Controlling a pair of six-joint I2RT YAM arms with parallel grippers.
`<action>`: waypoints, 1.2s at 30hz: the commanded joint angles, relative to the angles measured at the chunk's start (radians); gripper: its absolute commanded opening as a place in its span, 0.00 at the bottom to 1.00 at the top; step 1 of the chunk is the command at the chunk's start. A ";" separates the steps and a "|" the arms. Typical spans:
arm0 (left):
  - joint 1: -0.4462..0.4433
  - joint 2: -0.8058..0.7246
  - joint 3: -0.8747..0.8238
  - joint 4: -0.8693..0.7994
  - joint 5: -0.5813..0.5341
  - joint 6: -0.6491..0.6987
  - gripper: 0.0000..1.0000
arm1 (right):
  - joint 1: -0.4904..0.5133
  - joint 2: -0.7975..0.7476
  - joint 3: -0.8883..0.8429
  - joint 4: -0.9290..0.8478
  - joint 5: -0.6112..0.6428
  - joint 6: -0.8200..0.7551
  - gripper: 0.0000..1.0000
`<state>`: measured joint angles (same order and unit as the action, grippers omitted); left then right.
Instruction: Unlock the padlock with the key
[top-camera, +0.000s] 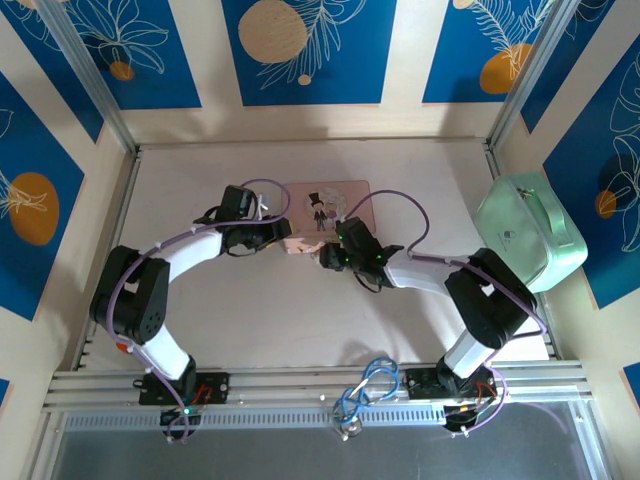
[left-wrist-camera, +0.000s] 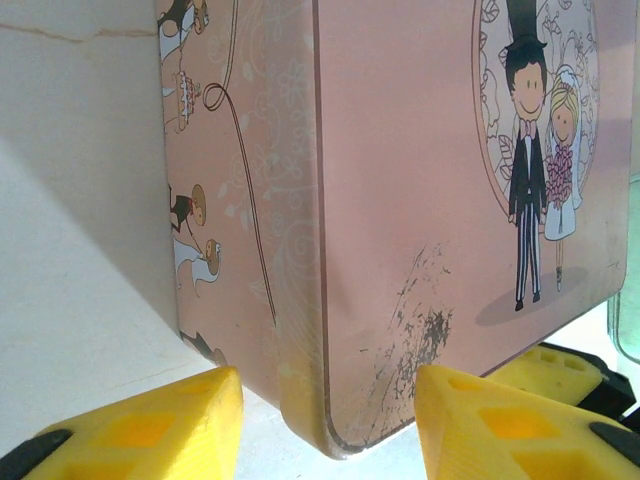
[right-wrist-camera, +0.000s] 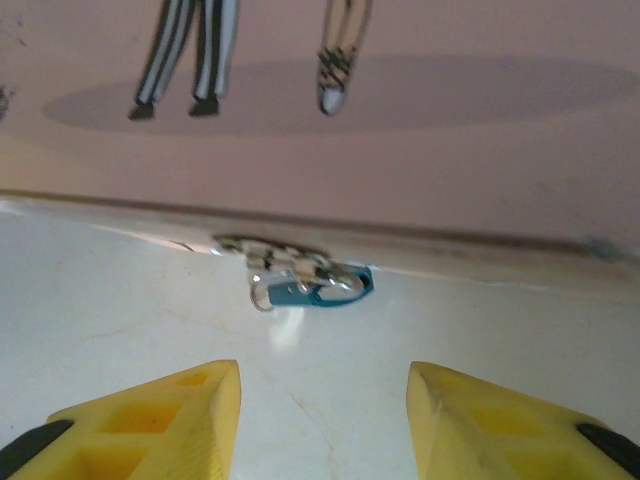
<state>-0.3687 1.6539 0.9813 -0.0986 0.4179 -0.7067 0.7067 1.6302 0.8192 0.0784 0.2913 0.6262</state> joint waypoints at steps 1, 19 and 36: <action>0.016 0.006 0.017 -0.023 0.005 0.020 0.47 | 0.006 0.033 0.043 -0.026 0.003 -0.039 0.48; 0.017 0.010 0.011 -0.014 0.015 0.023 0.45 | 0.011 0.122 0.123 -0.093 0.018 -0.067 0.45; 0.018 0.006 0.002 -0.007 0.032 0.033 0.43 | 0.010 0.180 0.191 -0.127 0.038 -0.076 0.45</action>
<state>-0.3683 1.6543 0.9813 -0.0978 0.4198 -0.6971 0.7132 1.7885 0.9794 -0.0299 0.3180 0.5644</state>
